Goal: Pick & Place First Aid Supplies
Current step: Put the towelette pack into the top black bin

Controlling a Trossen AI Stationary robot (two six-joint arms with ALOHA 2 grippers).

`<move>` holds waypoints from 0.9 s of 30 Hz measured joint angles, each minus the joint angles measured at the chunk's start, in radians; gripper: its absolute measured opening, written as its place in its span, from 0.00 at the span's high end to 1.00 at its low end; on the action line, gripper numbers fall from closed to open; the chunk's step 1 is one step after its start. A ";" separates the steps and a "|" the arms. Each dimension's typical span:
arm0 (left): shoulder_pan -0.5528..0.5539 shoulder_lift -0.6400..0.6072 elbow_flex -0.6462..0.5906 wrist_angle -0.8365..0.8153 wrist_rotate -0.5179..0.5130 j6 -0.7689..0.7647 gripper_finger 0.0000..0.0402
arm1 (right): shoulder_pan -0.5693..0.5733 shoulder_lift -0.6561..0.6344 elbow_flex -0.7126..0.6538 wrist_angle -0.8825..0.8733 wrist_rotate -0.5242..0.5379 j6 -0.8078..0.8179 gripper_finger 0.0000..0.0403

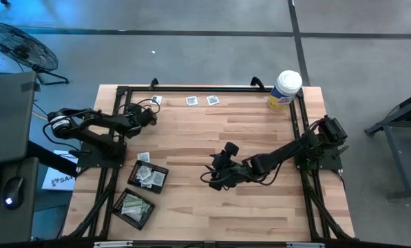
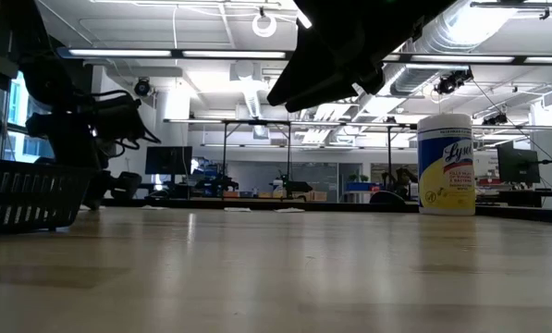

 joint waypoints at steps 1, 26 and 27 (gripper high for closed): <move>0.000 -0.006 -0.001 -0.001 0.006 0.010 1.00 | -0.001 0.000 0.000 0.000 0.000 0.000 0.48; -0.369 -0.268 -0.005 0.200 0.251 0.168 1.00 | -0.005 0.000 0.000 0.007 0.000 0.000 0.48; -0.369 -0.267 -0.005 0.206 0.259 0.176 1.00 | -0.005 0.000 0.000 0.007 0.000 0.000 0.48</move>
